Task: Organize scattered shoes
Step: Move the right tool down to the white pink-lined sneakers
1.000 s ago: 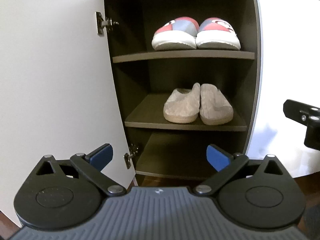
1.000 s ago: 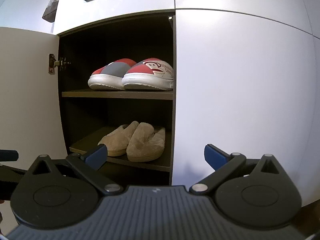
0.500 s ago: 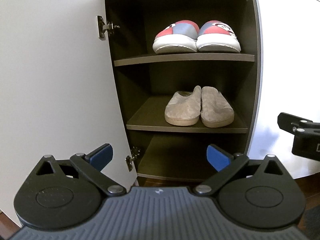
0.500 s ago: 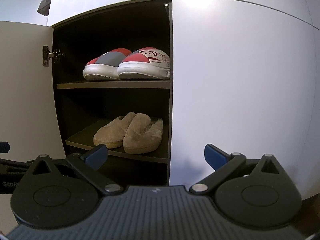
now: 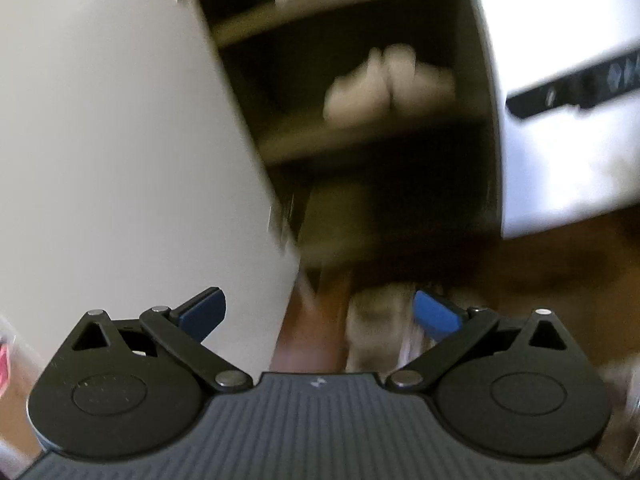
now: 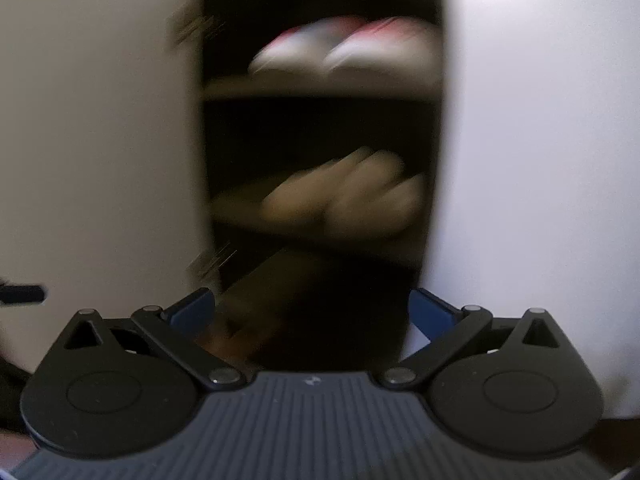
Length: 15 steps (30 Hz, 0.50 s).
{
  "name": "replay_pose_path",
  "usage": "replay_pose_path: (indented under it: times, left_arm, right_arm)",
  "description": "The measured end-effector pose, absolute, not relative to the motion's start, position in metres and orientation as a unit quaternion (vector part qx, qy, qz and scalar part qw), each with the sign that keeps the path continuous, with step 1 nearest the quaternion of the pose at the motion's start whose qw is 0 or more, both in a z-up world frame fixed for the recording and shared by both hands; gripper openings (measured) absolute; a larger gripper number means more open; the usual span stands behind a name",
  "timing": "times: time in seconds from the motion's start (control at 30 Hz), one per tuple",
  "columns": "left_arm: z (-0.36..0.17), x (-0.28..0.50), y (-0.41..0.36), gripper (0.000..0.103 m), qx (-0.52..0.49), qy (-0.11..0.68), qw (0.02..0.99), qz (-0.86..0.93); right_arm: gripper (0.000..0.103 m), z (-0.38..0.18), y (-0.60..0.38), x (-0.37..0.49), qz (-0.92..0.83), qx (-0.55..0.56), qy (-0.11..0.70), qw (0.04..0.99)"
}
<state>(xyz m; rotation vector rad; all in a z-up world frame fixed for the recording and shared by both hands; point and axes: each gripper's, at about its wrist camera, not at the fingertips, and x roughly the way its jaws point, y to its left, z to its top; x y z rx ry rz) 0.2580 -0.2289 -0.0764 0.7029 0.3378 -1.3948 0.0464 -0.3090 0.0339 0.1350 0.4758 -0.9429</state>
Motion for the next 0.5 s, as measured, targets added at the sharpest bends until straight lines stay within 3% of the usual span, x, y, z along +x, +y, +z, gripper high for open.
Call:
replay_pose_path:
  times: [0.17,0.2,0.37,0.43,0.5]
  left_arm:
    - [-0.176,0.311,-0.155,0.102,0.339,0.298,0.705,-0.547]
    - [-0.188,0.317,-0.146,0.101,0.336,0.321,0.706,-0.535]
    - [-0.207,0.315,-0.135,0.101,0.345,0.320,0.699,-0.538]
    - [-0.213,0.311,-0.134,0.101,0.351,0.311,0.694,-0.546]
    - [-0.217,0.308,-0.133,0.101,0.357,0.304,0.689,-0.553]
  right_arm:
    - [0.101,-0.036,-0.295,0.100,-0.306,0.022,0.347,0.886]
    - [0.096,-0.050,-0.292,0.112,-0.276,0.012,0.370,0.887]
    - [0.087,-0.120,-0.276,0.170,-0.124,-0.038,0.473,0.872]
    - [0.072,-0.147,-0.273,0.194,-0.066,-0.055,0.508,0.857]
    - [0.047,-0.162,-0.276,0.214,-0.041,-0.058,0.536,0.841]
